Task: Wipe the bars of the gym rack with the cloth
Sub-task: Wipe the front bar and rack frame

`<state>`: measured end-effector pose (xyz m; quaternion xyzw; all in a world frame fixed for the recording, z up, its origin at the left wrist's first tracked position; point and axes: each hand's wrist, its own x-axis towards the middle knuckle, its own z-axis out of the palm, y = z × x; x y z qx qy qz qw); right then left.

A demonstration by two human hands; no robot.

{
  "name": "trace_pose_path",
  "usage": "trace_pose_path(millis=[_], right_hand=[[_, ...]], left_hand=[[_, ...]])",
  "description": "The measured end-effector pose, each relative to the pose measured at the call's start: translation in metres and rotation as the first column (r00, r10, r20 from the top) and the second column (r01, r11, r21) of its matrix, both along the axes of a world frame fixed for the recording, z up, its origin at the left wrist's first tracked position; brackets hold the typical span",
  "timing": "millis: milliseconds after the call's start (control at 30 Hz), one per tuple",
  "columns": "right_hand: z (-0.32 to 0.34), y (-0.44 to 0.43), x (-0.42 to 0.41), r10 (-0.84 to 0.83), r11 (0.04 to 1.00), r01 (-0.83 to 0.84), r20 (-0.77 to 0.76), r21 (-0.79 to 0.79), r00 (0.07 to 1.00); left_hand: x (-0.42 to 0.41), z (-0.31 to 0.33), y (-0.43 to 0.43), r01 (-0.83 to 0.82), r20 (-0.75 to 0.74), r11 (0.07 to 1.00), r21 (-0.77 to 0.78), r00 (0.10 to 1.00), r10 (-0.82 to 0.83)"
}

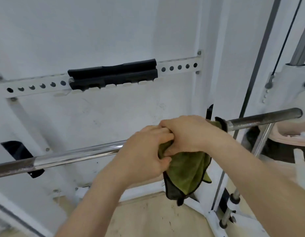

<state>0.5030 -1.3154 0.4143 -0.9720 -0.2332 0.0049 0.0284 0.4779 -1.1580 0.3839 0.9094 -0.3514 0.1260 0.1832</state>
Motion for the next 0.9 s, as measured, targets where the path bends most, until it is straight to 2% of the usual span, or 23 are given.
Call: trace_pose_path(millis=[133,200,233,267,333,433,500,600,700,800,833,900], right_hand=[[-0.022,0.014,0.012,0.025,0.997,-0.04,0.224,0.061,0.974],[-0.038,-0.002,0.012,0.042,0.998,-0.059,0.407,0.031,0.913],[-0.048,-0.018,0.011,0.05,0.999,-0.053,0.488,-0.007,0.872],[-0.057,-0.039,0.01,0.017,1.0,-0.007,0.551,-0.02,0.834],[-0.066,-0.08,0.012,-0.149,0.985,0.175,0.607,0.017,0.78],[-0.059,-0.099,0.012,-0.372,0.918,0.383,0.546,0.1,0.751],[-0.056,-0.069,0.009,-0.444,0.891,0.428,0.477,0.15,0.759],[-0.06,-0.004,0.001,-0.394,0.917,0.365,0.5,0.16,0.771],[-0.069,0.031,0.0,-0.313,0.949,0.222,0.606,0.222,0.731],[-0.063,-0.007,0.001,-0.143,0.988,0.141,0.644,0.054,0.751],[-0.059,-0.033,0.001,-0.13,0.988,0.155,0.601,0.01,0.789],[-0.057,-0.094,0.003,-0.216,0.969,0.246,0.539,0.017,0.814]], left_hand=[[0.0,-0.013,0.013,-0.055,0.094,0.987,-0.151,0.993,0.07],[0.004,-0.014,0.013,-0.091,0.081,0.938,-0.333,0.989,0.125],[0.007,-0.013,0.014,-0.126,0.061,0.924,-0.36,0.986,0.158],[0.009,-0.01,0.012,-0.169,0.04,0.939,-0.3,0.981,0.189],[0.016,-0.006,0.007,-0.246,0.077,0.969,-0.019,0.966,0.247],[0.019,-0.007,-0.004,-0.249,0.172,0.956,0.156,0.96,0.222],[0.021,-0.009,-0.003,-0.261,0.222,0.932,0.253,0.953,0.207],[0.025,-0.009,-0.001,-0.319,0.258,0.904,0.287,0.934,0.247],[0.032,-0.01,-0.003,-0.373,0.263,0.889,0.265,0.915,0.305],[0.03,-0.011,0.0,-0.381,0.238,0.884,0.271,0.916,0.322],[0.028,-0.011,0.0,-0.388,0.222,0.879,0.278,0.916,0.335],[0.026,-0.011,-0.006,-0.403,0.2,0.869,0.286,0.912,0.357]])
